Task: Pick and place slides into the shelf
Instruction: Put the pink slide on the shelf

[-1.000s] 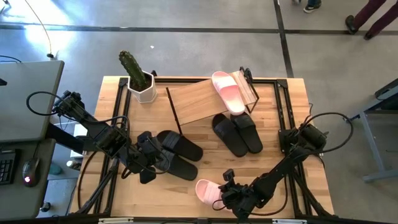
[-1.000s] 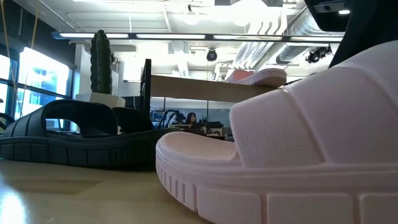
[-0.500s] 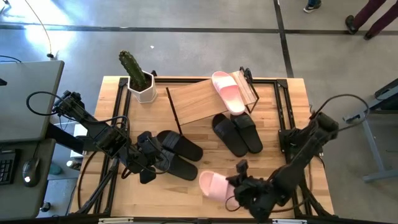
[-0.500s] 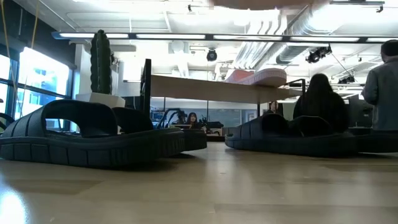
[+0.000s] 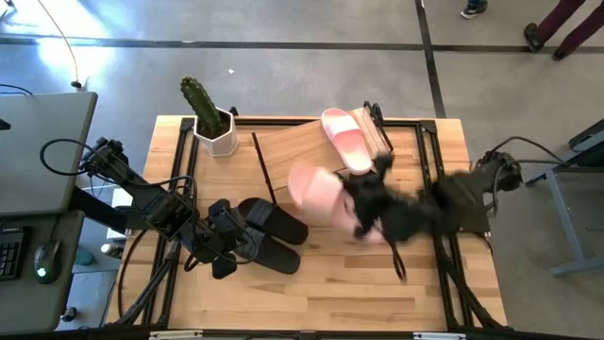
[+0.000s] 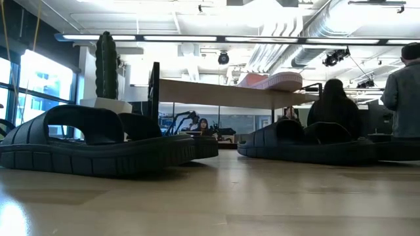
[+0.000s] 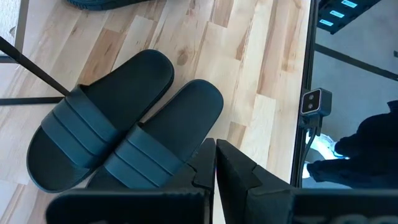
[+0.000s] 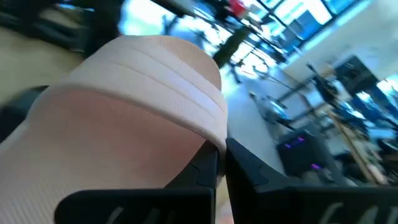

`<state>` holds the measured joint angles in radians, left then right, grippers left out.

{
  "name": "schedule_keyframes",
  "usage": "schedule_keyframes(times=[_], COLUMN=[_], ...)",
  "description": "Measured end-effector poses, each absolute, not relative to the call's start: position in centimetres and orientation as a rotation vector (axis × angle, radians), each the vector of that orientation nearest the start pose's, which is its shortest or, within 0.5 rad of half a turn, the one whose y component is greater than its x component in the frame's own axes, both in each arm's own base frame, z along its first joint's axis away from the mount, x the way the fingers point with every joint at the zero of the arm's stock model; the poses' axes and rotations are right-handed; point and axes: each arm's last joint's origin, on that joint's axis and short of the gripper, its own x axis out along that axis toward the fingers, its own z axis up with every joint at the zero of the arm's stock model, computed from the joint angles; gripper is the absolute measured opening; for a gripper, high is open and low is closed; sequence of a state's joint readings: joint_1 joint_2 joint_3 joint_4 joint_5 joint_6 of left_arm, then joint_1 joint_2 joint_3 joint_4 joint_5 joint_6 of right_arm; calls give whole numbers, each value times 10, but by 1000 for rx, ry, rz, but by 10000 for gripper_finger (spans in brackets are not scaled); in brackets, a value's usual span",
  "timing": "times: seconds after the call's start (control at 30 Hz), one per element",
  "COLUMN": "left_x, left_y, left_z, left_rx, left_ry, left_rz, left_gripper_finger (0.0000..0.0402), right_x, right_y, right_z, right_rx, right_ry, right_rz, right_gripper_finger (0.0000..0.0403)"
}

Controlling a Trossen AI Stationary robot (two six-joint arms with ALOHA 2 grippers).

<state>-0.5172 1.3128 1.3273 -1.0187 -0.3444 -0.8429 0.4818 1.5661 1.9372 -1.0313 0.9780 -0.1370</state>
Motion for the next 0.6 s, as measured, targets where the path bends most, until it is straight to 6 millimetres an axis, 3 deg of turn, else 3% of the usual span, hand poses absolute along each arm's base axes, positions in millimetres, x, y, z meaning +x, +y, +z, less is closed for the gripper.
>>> schedule_keyframes(times=[0.17, 0.33, 0.47, 0.6], left_x=[220, 220, 221, 223], left_y=[-114, -114, -115, -116], left_z=[342, 342, 342, 344], left_rx=[-363, -363, -320, -333], left_ry=[896, 896, 899, 871], left_rz=[229, 229, 197, 184], left_gripper_finger=[3, 3, 3, 3], right_x=[285, 300, 320, 346], right_y=[50, -7, -40, -69], right_z=[477, 474, 453, 416], right_rx=[-524, -443, -412, -404], right_ry=[565, 596, 650, 754], right_rz=[-556, -652, -682, -637], right_gripper_finger=[0, 0, 0, 0])
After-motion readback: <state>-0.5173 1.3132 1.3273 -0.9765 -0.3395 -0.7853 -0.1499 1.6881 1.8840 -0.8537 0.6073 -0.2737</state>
